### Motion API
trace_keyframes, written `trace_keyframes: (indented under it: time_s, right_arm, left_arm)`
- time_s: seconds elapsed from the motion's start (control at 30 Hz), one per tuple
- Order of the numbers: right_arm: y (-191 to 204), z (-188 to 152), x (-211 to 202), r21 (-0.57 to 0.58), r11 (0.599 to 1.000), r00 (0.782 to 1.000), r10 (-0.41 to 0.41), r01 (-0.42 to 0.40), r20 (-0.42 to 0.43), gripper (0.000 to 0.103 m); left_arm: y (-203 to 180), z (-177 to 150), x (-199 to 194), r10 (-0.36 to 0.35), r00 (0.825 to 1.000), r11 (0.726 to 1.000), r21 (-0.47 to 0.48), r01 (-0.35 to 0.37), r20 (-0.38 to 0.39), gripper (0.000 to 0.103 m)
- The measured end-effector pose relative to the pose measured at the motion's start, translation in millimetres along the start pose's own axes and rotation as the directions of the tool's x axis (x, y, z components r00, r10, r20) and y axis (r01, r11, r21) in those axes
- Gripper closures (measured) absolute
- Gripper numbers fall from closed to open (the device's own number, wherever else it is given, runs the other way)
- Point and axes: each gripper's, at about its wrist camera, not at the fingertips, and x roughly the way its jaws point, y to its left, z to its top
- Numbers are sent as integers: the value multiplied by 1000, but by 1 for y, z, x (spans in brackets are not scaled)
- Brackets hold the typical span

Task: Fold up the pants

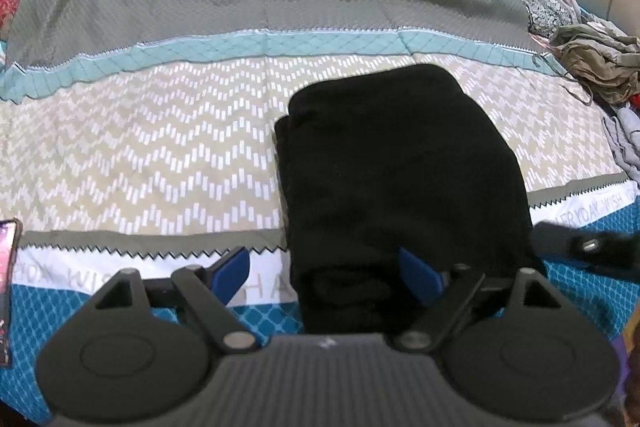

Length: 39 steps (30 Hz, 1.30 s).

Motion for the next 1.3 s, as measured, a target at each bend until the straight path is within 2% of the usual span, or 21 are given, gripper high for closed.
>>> trace_keyframes:
  time_s: [0.17,0.27,0.77,0.9,1.13,1.2,1.3]
  right_arm:
    - [-3,10,-19,-8,1000,997,0,1,71,35]
    - [-11,14,-21,26,1000,996,-14,12,87,33]
    - [-24,17,-16,68,997,998,-25,21,60,30]
    - [-28,18,-18,75,997,998,-29,24,62,28]
    - [-36,22,-21,106,994,998,-26,19,64,17]
    - [-38,22,-20,112,994,998,-26,19,56,16]
    - [-40,21,-18,118,993,999,-30,24,46,16]
  left_arm:
    - [7,7,-9,23,999,1000,-5,-23,39,18]
    - [11,11,-11,51,997,999,-2,-51,59,16]
    - [33,11,-1,125,991,992,-14,-124,47,12]
    - [34,11,2,129,991,992,-9,-129,41,11]
    - [36,11,6,119,992,993,-3,-119,33,7]
    - [35,11,7,112,993,994,-5,-111,29,3]
    - [34,11,9,94,995,996,-5,-94,21,2]
